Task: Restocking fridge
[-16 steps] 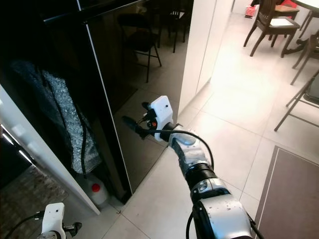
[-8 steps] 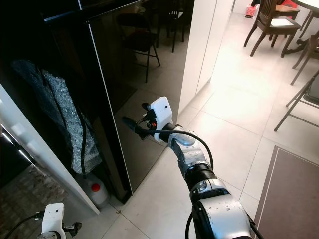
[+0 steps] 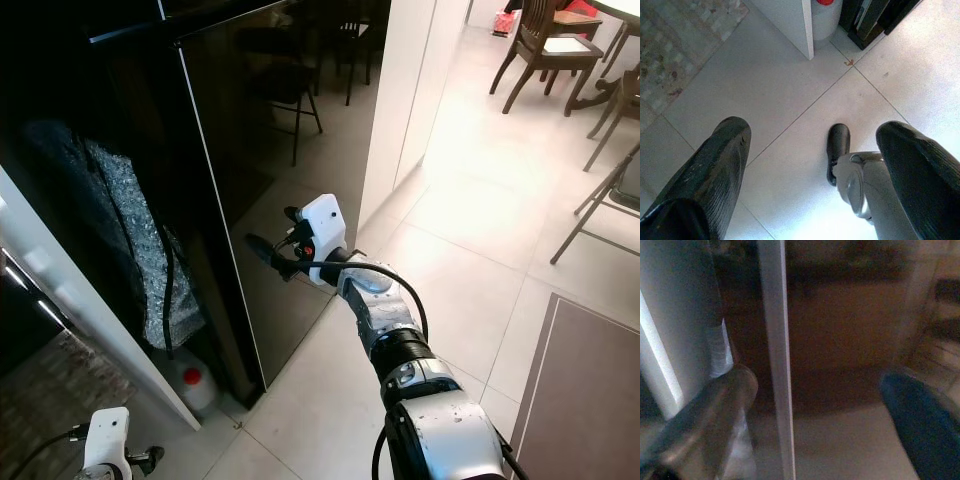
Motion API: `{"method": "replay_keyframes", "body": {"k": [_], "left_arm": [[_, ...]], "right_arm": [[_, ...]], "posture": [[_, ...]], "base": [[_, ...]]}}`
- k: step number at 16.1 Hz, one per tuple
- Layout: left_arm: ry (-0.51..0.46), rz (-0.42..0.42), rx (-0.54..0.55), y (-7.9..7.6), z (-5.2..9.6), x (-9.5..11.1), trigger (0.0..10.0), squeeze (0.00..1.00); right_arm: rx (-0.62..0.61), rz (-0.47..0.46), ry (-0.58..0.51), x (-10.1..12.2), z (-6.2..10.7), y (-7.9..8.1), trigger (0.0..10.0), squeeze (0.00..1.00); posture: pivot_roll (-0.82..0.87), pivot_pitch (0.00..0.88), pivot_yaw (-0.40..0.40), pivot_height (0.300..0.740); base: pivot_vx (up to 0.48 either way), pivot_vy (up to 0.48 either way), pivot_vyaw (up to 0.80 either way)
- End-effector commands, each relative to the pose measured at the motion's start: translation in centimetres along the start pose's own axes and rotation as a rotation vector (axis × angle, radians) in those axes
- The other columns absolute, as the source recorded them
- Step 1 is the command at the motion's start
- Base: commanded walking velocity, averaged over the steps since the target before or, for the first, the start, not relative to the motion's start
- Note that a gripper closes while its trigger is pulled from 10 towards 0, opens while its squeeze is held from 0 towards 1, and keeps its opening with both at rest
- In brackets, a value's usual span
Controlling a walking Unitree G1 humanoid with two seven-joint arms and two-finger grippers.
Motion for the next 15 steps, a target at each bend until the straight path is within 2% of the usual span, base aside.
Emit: {"method": "replay_keyframes", "body": {"k": [1, 3, 4, 5, 6, 8, 9, 10, 11, 13, 15], "left_arm": [[0.011, 0.019, 0.003, 0.2, 0.1, -0.6, 10.0, 0.0], [0.01, 0.025, 0.004, 0.2, 0.1, -0.6, 10.0, 0.0], [0.011, 0.025, 0.005, 0.2, 0.1, -0.6, 10.0, 0.0], [0.011, 0.025, 0.005, 0.2, 0.1, -0.6, 10.0, 0.0], [0.013, 0.023, 0.005, 0.2, 0.1, -0.6, 10.0, 0.0], [0.014, 0.022, 0.005, 0.2, 0.1, -0.6, 10.0, 0.0], [0.015, 0.02, 0.003, 0.3, 0.1, -0.6, 10.0, 0.0], [0.017, 0.019, 0.003, 0.3, 0.1, -0.6, 10.0, 0.0], [0.017, 0.019, 0.003, 0.3, 0.1, -0.6, 10.0, 0.0], [0.021, 0.027, 0.007, 0.3, 0.1, -0.6, 10.0, 0.0], [0.025, 0.023, 0.008, 0.3, 0.1, -0.7, 10.0, 0.0]], "right_arm": [[-0.356, -0.07, 0.01, -1.2, 3.8, -5.8, 10.0, 0.0], [-0.826, -0.131, 0.039, -2.8, 11.0, -12.1, 10.0, 0.0], [-0.929, -0.153, 0.049, -3.4, 13.4, -13.4, 10.0, 0.0], [-0.972, -0.173, 0.049, -3.8, 14.7, -14.0, 10.0, 0.0], [-1.052, -0.205, 0.081, -5.0, 17.3, -14.7, 10.0, 0.0], [-1.122, -0.227, 0.148, -6.9, 19.7, -14.9, 10.0, 0.0], [-1.187, -0.287, 0.26, -10.2, 22.0, -14.0, 10.0, 0.0], [-1.185, -0.344, 0.396, -13.7, 23.5, -12.1, 10.0, 0.0], [-1.167, -0.364, 0.455, -15.2, 24.0, -11.1, 10.0, 0.0], [-1.093, -0.472, 0.695, -21.6, 26.2, -5.2, 10.0, 0.0], [-1.061, -0.523, 0.761, -23.5, 26.8, -2.7, 10.0, 0.0]], "posture": [[-0.02, 0.0, -0.009, 0.74], [-0.02, 0.0, -0.011, 0.74], [-0.02, 0.0, -0.009, 0.74], [-0.02, 0.0, -0.009, 0.74], [-0.03, 0.0, -0.008, 0.74], [-0.03, 0.0, -0.007, 0.74], [-0.03, 0.0, -0.007, 0.74], [-0.04, 0.0, -0.009, 0.74], [-0.04, 0.0, -0.009, 0.74], [-0.03, 0.0, -0.009, 0.74], [-0.03, 0.0, -0.007, 0.74]], "base": [[0.0, 0.0, 0.0], [0.0, 0.0, 0.0], [0.0, 0.0, 0.0], [0.0, 0.0, 0.0], [0.0, 0.0, 0.0], [0.0, 0.0, 0.0], [0.0, 0.0, 0.0], [0.0, 0.0, 0.0], [0.0, 0.0, 0.0], [0.0, 0.0, 0.0], [0.0, 0.0, 0.0]]}}
Point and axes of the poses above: a point about 5 cm out from each wrist's last joint towards the gripper, its own z axis pointing back from the gripper into the wrist, its own x axis along the axis of the wrist's last joint, y = z × x, the point moved 2 cm from there along -z, pointing out of the wrist towards the gripper, and after that the axes turned 5 degrees about -z, right-handed, at the moved point
